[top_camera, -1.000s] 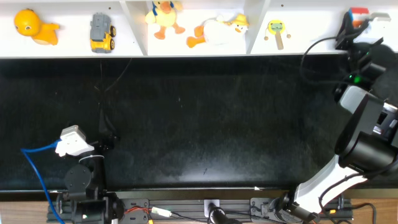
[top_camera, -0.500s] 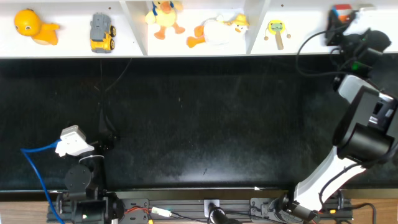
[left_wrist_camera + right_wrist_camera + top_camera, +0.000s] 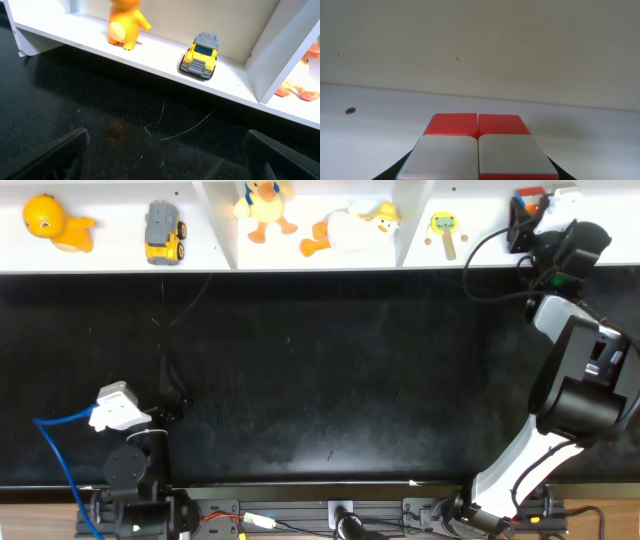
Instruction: Store Toys
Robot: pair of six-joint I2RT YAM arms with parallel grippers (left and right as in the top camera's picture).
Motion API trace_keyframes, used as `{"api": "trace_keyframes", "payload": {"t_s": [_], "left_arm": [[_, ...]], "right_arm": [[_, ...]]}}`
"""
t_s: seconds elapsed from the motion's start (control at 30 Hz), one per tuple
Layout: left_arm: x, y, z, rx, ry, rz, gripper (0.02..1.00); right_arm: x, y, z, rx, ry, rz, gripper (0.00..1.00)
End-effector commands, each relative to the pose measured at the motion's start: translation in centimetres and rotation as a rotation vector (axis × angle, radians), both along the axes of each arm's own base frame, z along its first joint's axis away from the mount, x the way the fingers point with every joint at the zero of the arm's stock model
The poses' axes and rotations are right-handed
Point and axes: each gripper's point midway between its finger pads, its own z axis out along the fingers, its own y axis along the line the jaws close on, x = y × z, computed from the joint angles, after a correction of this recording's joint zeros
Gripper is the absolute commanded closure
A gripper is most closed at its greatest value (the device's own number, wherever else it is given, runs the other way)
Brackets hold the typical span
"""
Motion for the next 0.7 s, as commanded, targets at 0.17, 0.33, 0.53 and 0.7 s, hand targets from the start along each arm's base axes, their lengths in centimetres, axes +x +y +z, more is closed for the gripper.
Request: {"api": "trace_keyframes", "payload": {"t_s": [0.17, 0.33, 0.53, 0.7], "left_arm": [[0.0, 0.1, 0.1, 0.022, -0.005, -0.001, 0.020], [0.0, 0.1, 0.1, 0.022, -0.005, -0.001, 0.020], [0.0, 0.1, 0.1, 0.022, -0.005, -0.001, 0.020], [0.0, 0.1, 0.1, 0.022, -0.005, -0.001, 0.020]], "right_arm": [[-0.2, -0.5, 0.0, 0.031, 0.044, -0.026, 0.630], [-0.8, -1.5, 0.6, 0.028, 0.083, -0.093, 0.448], [-1.4, -1.4, 0.3, 0.041, 0.128, -0.102, 0.003], [-2.6, -0.9, 2.6, 0.050, 0.156, -0.102, 0.003]]}}
